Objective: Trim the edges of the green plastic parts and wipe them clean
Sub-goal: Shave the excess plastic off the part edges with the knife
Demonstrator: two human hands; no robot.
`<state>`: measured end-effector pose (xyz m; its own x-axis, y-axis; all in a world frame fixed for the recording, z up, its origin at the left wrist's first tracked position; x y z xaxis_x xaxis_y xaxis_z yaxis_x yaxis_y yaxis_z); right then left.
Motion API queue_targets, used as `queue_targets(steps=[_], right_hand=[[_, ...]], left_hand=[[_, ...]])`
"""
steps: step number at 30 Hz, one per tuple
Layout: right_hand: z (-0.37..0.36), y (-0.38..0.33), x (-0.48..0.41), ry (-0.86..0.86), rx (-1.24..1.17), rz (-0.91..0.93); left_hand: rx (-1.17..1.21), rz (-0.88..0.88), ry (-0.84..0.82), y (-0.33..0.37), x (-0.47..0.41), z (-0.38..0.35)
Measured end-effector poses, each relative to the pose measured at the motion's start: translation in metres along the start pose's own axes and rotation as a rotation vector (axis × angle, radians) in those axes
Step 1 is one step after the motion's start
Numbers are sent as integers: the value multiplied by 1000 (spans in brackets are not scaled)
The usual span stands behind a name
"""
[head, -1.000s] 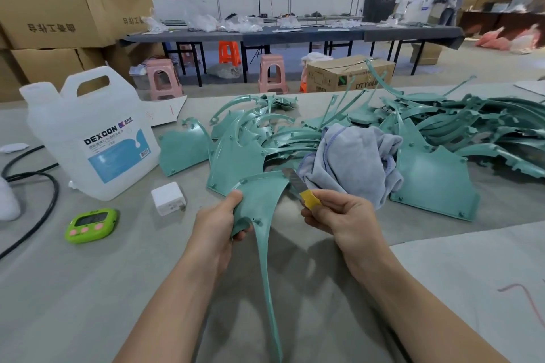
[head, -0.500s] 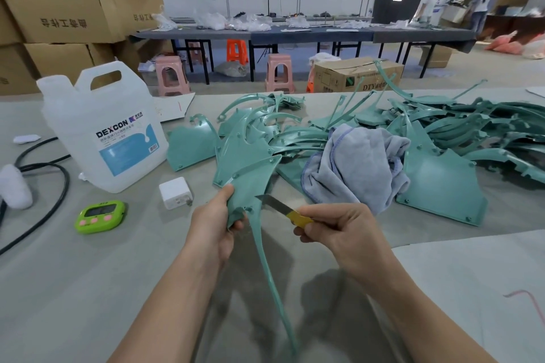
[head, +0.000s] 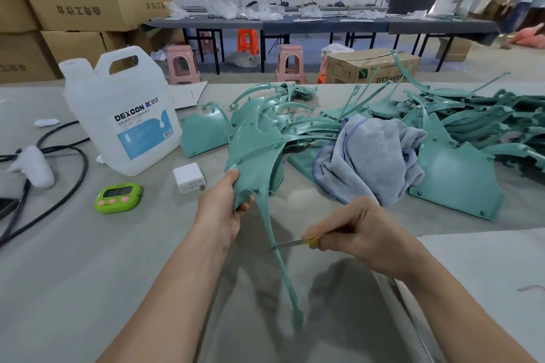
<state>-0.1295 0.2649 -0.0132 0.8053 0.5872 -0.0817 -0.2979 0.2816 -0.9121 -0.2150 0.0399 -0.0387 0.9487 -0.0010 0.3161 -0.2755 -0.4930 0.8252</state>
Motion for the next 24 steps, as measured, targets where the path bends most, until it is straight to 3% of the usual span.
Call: queue_targets(steps=[5, 10, 12, 24], right_hand=[[6, -1, 3, -118, 87, -65], [2, 2, -3, 138, -85, 65], [-1, 3, -6, 149, -60, 64], [8, 1, 6, -213, 177, -110]], left_hand=[[-7, -10, 17, 1, -2, 4], [-25, -11, 36, 1, -6, 5], [-24, -8, 42, 1, -7, 5], [7, -10, 53, 4, -6, 7]])
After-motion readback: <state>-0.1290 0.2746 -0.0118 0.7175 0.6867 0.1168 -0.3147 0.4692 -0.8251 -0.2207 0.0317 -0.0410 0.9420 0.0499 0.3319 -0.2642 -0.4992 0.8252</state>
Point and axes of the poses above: each hand's wrist, its own x-axis away from the middle knuckle, its own z-axis out of the back of the hand, y = z × x, the point moved 2 cm from there along -x, towards the middle knuckle, and after that the axes turned 14 degrees about -y, right-handed, at the moved point
